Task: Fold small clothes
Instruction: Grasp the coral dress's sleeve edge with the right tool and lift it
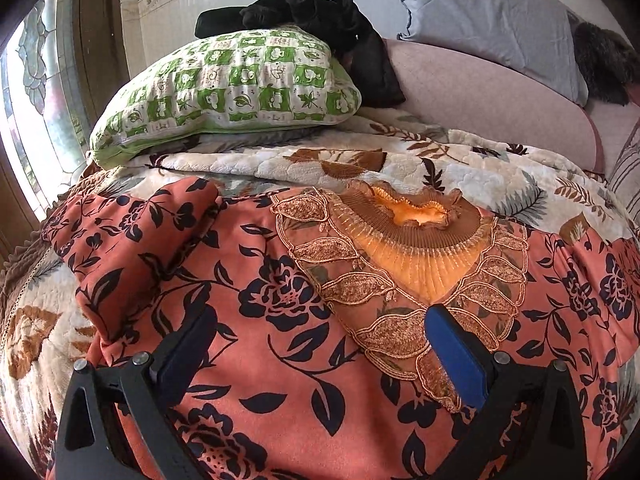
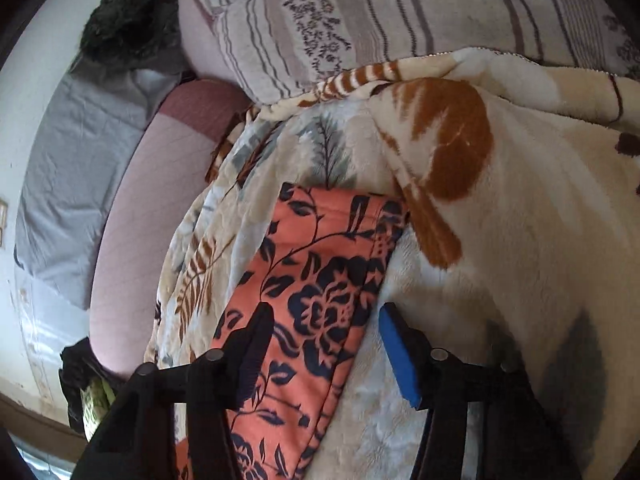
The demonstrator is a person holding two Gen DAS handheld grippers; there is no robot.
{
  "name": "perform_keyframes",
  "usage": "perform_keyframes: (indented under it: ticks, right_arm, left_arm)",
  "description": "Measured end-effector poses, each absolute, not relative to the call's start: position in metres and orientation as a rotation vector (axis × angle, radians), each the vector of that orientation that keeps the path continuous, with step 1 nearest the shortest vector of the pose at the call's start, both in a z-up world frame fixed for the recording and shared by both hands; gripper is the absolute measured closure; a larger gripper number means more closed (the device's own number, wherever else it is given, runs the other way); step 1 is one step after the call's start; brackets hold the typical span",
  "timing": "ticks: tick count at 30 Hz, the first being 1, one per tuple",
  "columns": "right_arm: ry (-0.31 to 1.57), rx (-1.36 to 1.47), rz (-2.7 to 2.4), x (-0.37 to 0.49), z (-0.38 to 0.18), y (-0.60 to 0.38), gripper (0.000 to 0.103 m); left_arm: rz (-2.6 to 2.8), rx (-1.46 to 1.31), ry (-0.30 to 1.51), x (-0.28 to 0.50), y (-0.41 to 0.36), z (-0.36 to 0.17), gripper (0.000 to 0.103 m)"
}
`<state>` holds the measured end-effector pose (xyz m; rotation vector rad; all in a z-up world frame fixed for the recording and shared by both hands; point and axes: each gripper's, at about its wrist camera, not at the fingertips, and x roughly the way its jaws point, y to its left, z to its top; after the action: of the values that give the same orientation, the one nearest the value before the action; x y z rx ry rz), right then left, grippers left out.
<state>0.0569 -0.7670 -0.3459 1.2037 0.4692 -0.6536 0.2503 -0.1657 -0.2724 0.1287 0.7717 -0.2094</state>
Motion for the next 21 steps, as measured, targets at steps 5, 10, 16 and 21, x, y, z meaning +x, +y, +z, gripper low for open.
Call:
perform_keyframes:
  ticks: [5,10,16,21]
  right_arm:
    - [0.439,1.221,-0.670,0.071,-0.351,-0.792,0.054]
    - [0.460,1.166,-0.724,0.075,-0.348,-0.795,0.096]
    - [0.367,1.049,-0.562,0.085,-0.277,-0.740,0.097]
    - [0.332,0.962,-0.321,0.115,-0.196,-0.644,0.097]
  left_arm:
    - [-0.208,0.154,0.772,0.254,-0.175,-0.279,0.000]
    - [-0.200,0.160,0.770,0.257,-0.172,-0.278,0.000]
    - [-0.123,0.130,0.711,0.265,-0.148,-0.255,0.000]
    - [-0.061,0.054,0.698,0.269,-0.105,-0.231,0.000]
